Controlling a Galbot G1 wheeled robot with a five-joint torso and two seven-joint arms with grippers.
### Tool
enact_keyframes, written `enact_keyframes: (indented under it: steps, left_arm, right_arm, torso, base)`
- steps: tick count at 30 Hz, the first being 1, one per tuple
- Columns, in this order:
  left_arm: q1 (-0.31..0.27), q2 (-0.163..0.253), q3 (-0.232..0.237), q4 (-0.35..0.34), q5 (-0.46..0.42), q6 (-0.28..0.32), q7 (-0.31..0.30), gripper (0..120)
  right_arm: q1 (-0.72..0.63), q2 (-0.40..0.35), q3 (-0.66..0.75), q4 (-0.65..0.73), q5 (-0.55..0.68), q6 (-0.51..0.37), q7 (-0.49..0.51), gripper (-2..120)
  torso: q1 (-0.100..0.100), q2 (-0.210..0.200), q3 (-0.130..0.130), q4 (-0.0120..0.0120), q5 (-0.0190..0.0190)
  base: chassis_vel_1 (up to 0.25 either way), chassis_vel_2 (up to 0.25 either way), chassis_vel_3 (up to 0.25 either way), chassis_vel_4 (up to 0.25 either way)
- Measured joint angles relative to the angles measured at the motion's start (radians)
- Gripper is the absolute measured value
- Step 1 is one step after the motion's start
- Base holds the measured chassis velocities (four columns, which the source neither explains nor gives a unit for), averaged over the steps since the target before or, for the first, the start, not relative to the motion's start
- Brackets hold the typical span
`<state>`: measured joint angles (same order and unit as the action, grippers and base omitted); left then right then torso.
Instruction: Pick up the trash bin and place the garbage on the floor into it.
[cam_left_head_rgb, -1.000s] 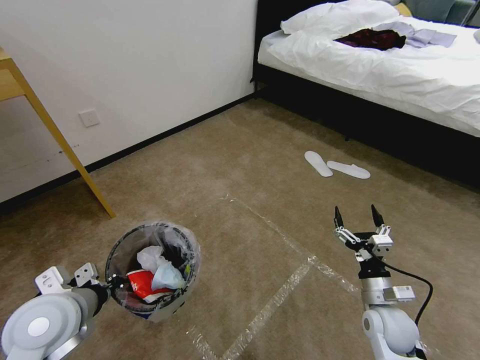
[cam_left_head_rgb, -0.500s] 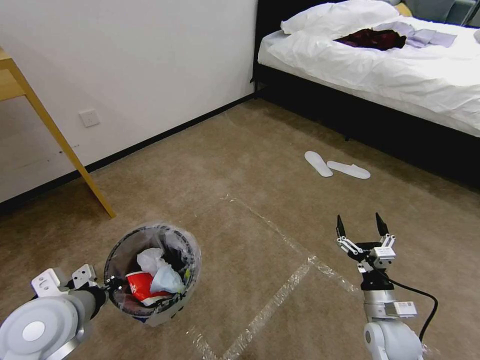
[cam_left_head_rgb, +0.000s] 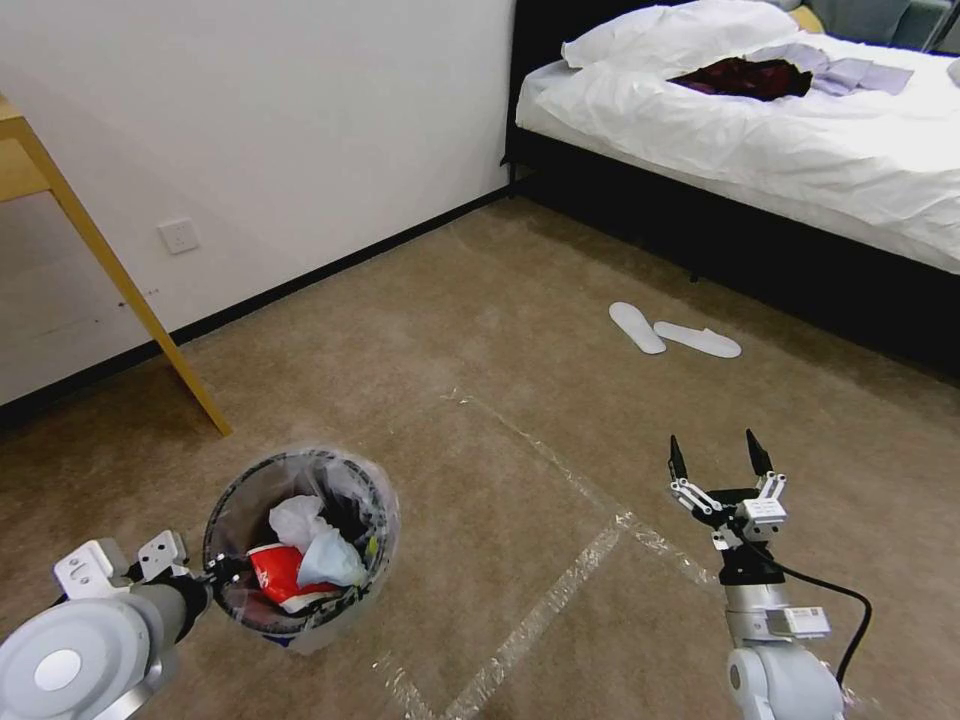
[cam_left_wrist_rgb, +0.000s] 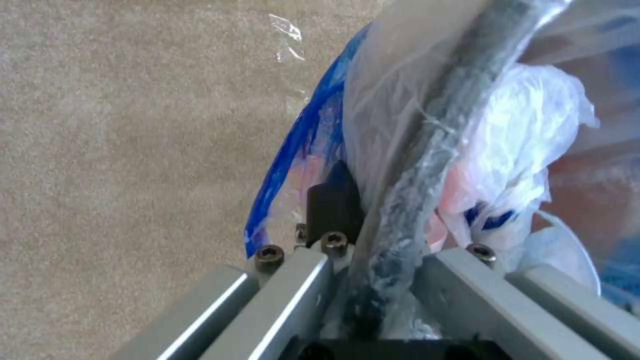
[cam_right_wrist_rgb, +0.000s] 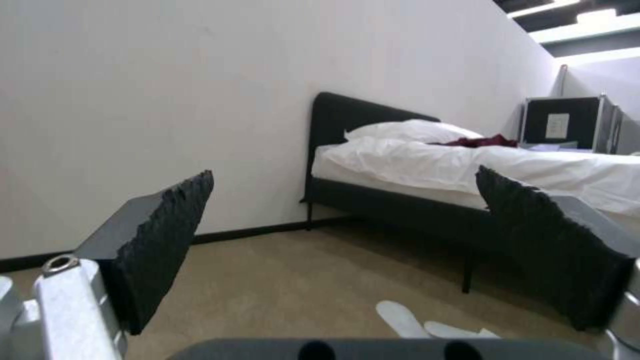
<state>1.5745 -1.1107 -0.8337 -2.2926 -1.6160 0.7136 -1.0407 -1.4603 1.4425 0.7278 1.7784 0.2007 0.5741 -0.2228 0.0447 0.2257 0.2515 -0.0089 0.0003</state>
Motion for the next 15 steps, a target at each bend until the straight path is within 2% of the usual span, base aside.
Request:
enact_keyframes:
  steps: [15]
  left_arm:
    - [-0.002, -0.006, 0.007, -0.005, 0.003, -0.004, -0.002, 0]
  right_arm:
    - [-0.002, 0.008, -0.002, -0.011, -0.026, 0.015, -0.008, 100]
  torso:
    - [0.0, 0.0, 0.0, -0.0001, 0.0]
  base:
    - [0.0, 0.0, 0.0, 0.0]
